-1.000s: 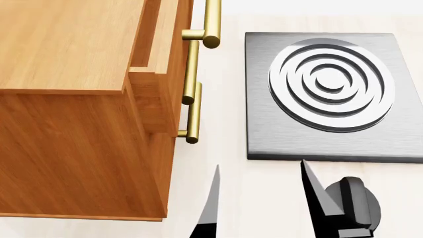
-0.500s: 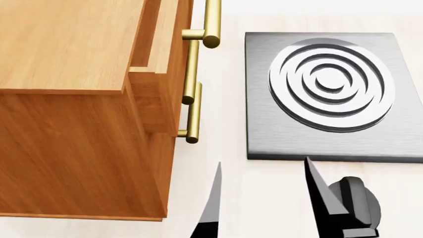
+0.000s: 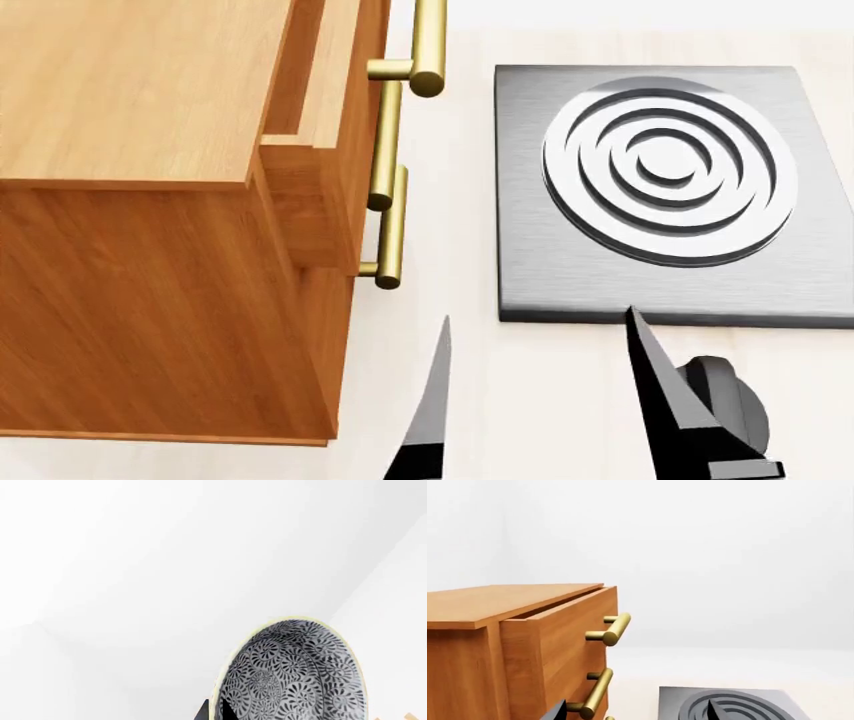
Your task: Pick the akita bowl on the wooden cabinet and place it on the plate.
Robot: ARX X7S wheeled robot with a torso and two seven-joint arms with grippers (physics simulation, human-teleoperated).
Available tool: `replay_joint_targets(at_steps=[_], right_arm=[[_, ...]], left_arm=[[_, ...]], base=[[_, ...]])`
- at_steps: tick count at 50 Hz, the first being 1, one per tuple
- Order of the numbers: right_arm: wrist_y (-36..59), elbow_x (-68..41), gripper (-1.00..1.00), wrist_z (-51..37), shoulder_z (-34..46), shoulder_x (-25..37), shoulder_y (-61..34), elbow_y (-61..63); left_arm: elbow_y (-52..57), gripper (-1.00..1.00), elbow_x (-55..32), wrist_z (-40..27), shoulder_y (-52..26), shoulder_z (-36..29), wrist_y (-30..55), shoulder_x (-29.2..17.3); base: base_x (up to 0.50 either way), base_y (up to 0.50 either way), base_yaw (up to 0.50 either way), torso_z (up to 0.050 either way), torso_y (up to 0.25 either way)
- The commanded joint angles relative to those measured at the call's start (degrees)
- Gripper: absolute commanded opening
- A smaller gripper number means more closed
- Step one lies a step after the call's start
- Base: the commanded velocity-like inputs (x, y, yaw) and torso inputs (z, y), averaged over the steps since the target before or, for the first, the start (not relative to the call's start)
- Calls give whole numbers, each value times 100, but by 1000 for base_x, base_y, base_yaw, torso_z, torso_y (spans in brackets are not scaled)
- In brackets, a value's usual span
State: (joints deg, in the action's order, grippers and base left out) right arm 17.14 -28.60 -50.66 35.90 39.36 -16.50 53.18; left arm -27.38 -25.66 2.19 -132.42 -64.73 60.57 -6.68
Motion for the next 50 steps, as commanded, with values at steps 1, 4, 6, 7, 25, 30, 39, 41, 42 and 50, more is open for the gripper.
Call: replay_joint_targets(at_steps=[1,4,6,7,25,30,39,41,42,50], right_arm=[[84,-51,100,-69,-20,17,-75,156],[153,-85,100,-89,-5,-5,-134,207],[184,-105,100,-112,-9,4,-152,257],[203,-113,100,-127,-13,10,-162,284],[-321,-553,100,-1813,1923,1011,-2016,679],[-760,-635,100,-2544,3186,1318,-3090,676],[-1027,-672,100,-2967,4000,1435,-3805,675],[-1128,-672,100,-3108,4293,1462,-4061,676],[-1178,-662,100,-3191,4480,1474,-4229,677],[-1381,-652,100,-3447,5027,1505,-4692,661]], left_arm=[[1150,-100,108,-146,40,101,528,-202],[1476,-100,85,-153,42,107,668,-272],[1599,-100,78,-158,21,143,751,-315],[1627,-100,90,-158,14,139,777,-332],[1885,-100,191,-84,61,189,1000,-421],[1962,-100,195,-72,70,246,1063,-437],[2164,-100,181,-54,76,333,1191,-432],[2178,-100,183,-40,65,360,1204,-430],[2238,-100,174,-48,84,374,1237,-438],[2745,-100,105,-45,162,381,1424,-484]], base=[[0,0,0,0,0],[0,0,0,0,0],[0,0,0,0,0],[0,0,0,0,0],[0,0,0,0,0],[0,0,0,0,2],[0,0,0,0,0],[0,0,0,0,0],[0,0,0,0,0],[0,0,0,0,1]])
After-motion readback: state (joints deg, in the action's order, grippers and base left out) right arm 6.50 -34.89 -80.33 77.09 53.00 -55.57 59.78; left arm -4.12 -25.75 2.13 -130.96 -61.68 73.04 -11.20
